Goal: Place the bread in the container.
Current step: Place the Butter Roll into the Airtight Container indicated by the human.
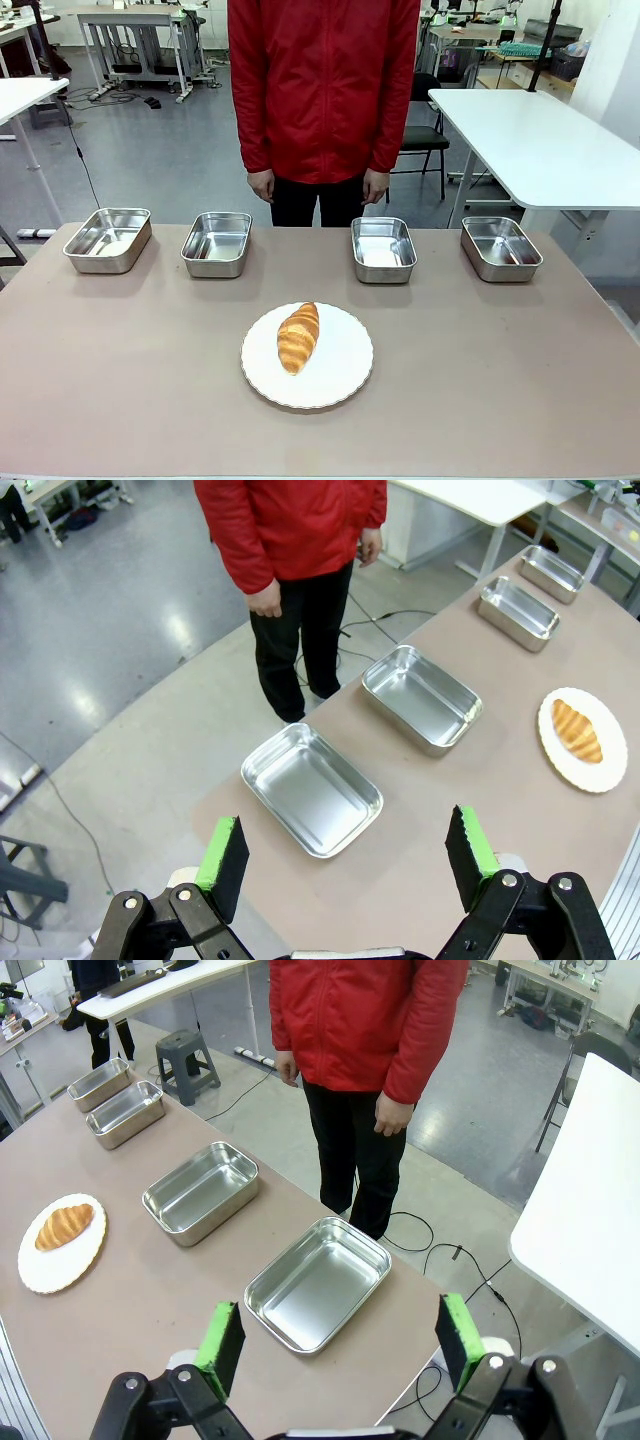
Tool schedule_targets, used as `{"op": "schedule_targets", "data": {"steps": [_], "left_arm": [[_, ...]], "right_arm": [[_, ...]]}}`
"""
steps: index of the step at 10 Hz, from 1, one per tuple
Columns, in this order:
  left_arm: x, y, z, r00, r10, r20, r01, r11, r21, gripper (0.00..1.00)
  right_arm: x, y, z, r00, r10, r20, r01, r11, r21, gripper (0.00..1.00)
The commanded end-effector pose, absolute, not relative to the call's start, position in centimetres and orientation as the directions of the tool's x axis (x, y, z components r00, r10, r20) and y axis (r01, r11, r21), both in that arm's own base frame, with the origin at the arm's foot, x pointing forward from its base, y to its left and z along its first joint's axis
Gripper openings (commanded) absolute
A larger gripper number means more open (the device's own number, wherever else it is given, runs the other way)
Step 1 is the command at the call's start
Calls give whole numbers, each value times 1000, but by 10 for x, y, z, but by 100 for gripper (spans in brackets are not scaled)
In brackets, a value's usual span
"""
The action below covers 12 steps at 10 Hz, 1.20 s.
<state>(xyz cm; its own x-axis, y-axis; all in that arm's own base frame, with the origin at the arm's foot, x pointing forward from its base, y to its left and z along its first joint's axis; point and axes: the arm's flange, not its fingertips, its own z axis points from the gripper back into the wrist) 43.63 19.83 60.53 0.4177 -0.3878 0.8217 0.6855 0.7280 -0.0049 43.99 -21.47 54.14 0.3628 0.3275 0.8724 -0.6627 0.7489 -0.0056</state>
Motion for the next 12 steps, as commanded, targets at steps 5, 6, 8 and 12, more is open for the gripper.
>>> {"op": "schedule_targets", "data": {"steps": [5, 6, 8, 12], "left_arm": [[436, 198, 605, 412, -394, 822, 689, 725, 2, 100], [436, 198, 605, 412, -394, 822, 689, 725, 2, 100], [436, 198, 605, 412, -394, 822, 689, 725, 2, 100], [436, 198, 605, 412, -394, 822, 689, 725, 2, 100]], "right_arm": [[439, -215, 542, 357, 330, 874, -664, 748, -11, 100], [439, -215, 542, 357, 330, 874, -664, 748, -11, 100], [439, -215, 542, 357, 330, 874, -664, 748, -11, 100], [439, -215, 542, 357, 330, 874, -664, 748, -11, 100]]}}
